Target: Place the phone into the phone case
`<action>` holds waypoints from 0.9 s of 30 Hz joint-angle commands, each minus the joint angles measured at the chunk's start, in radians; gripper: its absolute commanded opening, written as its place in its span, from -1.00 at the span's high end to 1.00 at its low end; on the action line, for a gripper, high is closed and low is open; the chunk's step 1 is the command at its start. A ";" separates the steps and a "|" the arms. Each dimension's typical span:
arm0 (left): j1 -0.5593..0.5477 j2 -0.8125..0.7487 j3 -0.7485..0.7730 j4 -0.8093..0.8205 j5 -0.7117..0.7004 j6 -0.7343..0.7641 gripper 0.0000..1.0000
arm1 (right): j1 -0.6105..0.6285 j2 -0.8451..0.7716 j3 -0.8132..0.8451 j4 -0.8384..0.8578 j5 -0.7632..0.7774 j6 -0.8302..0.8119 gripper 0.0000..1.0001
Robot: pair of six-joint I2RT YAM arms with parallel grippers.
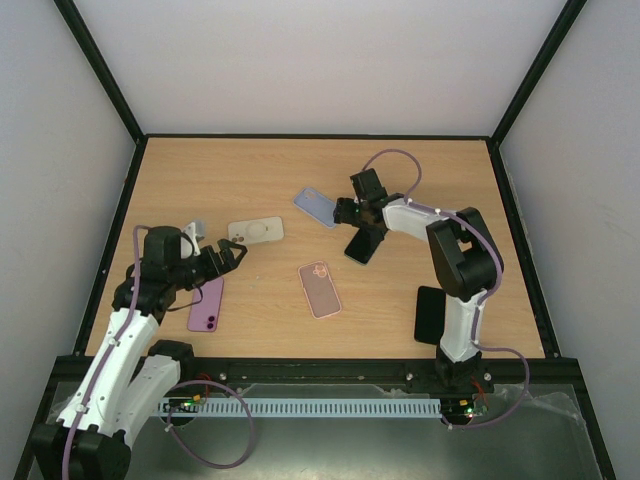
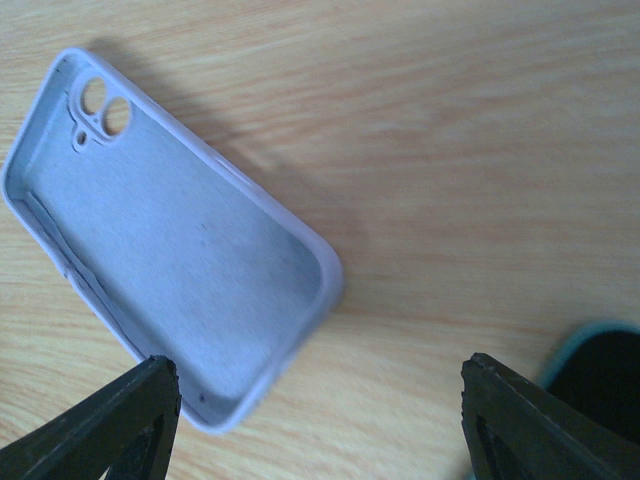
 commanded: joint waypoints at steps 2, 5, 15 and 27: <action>-0.006 -0.002 0.013 -0.028 0.001 0.009 -0.99 | 0.001 0.079 0.106 -0.053 -0.033 -0.082 -0.52; -0.006 -0.002 0.018 -0.034 0.000 0.013 -0.99 | -0.005 0.135 0.163 -0.123 -0.006 -0.093 -0.52; -0.006 -0.001 0.017 -0.040 0.022 0.012 -0.99 | -0.045 0.080 0.059 -0.186 0.036 -0.093 -0.52; -0.007 -0.013 -0.003 -0.040 0.040 0.006 -0.98 | -0.051 -0.141 -0.247 -0.144 0.003 0.006 -0.49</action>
